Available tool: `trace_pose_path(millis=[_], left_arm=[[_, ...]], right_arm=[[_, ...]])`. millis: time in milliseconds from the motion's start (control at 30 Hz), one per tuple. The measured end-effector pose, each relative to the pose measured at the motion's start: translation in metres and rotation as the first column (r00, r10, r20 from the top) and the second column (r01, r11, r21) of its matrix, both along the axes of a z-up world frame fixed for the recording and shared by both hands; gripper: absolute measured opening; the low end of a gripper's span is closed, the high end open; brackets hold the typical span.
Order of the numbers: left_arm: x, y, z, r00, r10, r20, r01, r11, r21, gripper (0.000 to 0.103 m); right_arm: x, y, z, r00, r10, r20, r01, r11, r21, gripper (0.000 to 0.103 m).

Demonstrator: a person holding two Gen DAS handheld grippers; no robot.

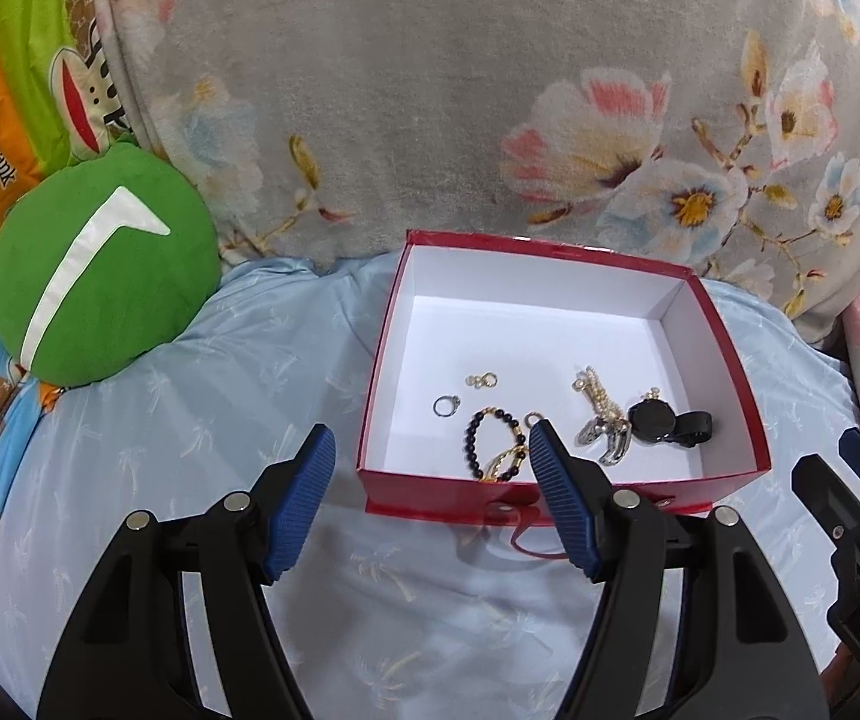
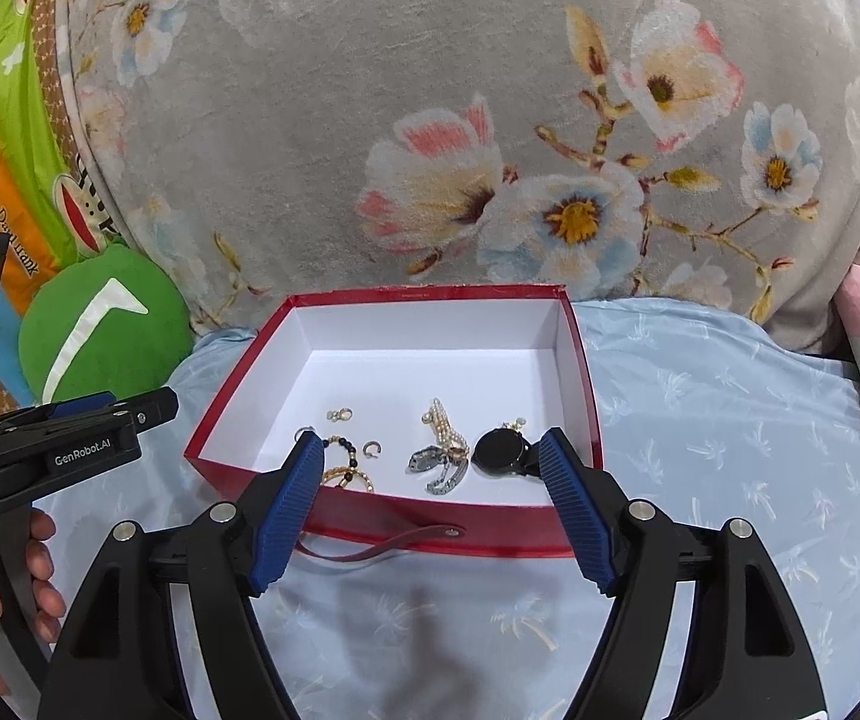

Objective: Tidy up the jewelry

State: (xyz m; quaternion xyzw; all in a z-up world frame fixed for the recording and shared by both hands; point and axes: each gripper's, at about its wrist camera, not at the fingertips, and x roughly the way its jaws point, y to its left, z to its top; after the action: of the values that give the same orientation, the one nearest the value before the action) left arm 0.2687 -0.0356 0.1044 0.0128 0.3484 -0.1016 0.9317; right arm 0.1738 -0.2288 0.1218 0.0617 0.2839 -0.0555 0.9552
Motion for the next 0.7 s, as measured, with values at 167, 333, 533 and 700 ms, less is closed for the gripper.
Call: trace_pose_path(millis=[167, 333, 533, 700], left_arm=[[-0.002, 0.003, -0.013, 0.999, 0.027, -0.017, -0.026, 1.000, 0.016, 0.065], [-0.002, 0.003, -0.024, 0.998, 0.056, -0.022, -0.055, 0.998, 0.039, 0.065], [-0.002, 0.001, -0.034, 0.997, 0.072, -0.026, -0.071, 0.996, 0.054, 0.071], [-0.002, -0.003, -0.036, 0.997, 0.079, -0.014, -0.078, 0.994, 0.075, 0.075]], right_arm=[[0.002, 0.005, -0.012, 1.000, -0.011, -0.025, 0.011, 1.000, -0.006, 0.078], [0.005, 0.006, -0.024, 0.999, -0.025, -0.049, 0.024, 1.000, -0.001, 0.082], [0.008, 0.006, -0.034, 0.997, -0.047, -0.061, 0.045, 0.999, -0.023, 0.086], [0.012, 0.000, -0.038, 0.995, -0.067, -0.074, 0.067, 0.998, -0.005, 0.086]])
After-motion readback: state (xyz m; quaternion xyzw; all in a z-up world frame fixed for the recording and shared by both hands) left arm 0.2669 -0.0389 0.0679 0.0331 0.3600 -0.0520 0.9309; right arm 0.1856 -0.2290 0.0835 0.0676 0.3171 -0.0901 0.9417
